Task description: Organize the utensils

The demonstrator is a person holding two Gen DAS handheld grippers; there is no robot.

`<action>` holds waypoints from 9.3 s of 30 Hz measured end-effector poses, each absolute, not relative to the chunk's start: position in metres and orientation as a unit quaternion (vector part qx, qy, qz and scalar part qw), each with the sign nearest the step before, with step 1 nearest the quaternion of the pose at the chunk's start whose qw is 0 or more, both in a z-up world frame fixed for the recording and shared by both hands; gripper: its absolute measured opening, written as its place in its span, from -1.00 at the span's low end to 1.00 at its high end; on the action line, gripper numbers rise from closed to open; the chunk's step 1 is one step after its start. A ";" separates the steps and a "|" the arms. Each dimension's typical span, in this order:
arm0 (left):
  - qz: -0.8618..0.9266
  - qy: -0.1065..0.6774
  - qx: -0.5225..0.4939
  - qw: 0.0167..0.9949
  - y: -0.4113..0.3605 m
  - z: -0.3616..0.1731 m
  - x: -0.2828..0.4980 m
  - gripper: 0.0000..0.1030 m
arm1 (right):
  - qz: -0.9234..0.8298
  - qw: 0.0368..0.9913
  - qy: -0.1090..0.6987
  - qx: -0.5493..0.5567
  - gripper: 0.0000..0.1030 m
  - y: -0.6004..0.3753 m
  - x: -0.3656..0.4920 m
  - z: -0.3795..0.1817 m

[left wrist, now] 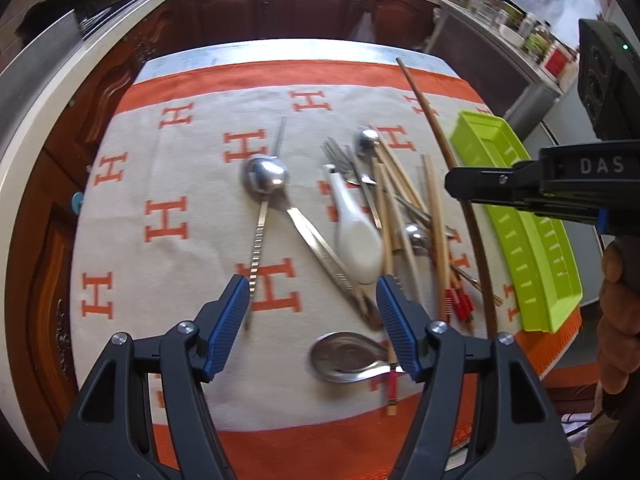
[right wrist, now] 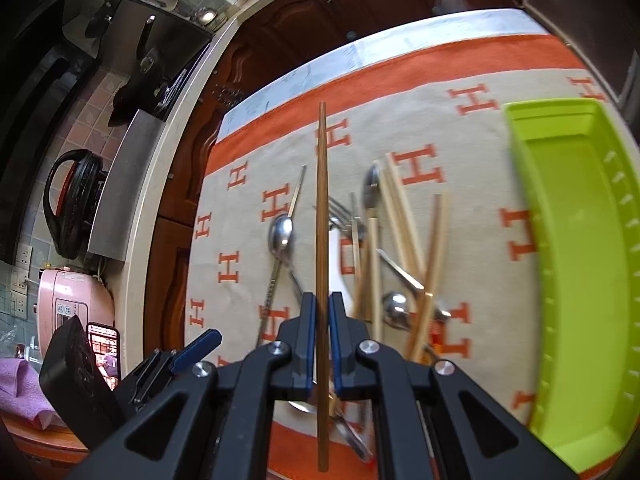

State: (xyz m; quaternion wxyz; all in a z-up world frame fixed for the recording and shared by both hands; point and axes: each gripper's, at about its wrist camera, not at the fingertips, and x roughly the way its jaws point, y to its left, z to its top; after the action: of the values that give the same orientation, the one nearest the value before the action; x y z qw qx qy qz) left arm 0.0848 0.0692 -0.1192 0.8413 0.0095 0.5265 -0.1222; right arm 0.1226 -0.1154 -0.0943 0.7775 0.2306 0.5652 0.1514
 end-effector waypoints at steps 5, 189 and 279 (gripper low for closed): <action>-0.130 0.535 0.026 0.834 0.039 -0.128 0.085 0.24 | 0.110 0.796 0.552 0.223 -0.88 -0.158 0.101 -0.086; -0.125 0.571 0.018 0.811 -0.047 -0.167 0.107 -0.62 | 0.030 0.851 0.482 0.205 -0.89 -0.266 0.060 -0.104; -0.063 0.539 0.006 0.840 0.023 -0.085 0.099 -0.37 | 0.121 0.837 0.509 0.162 -0.87 -0.190 0.062 -0.085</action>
State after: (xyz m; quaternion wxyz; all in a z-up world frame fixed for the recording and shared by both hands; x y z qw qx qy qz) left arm 0.0992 0.0226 -0.0852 0.8400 0.0062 0.5389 -0.0627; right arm 0.0623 -0.1901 -0.0855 0.8370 0.1616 0.5088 0.1205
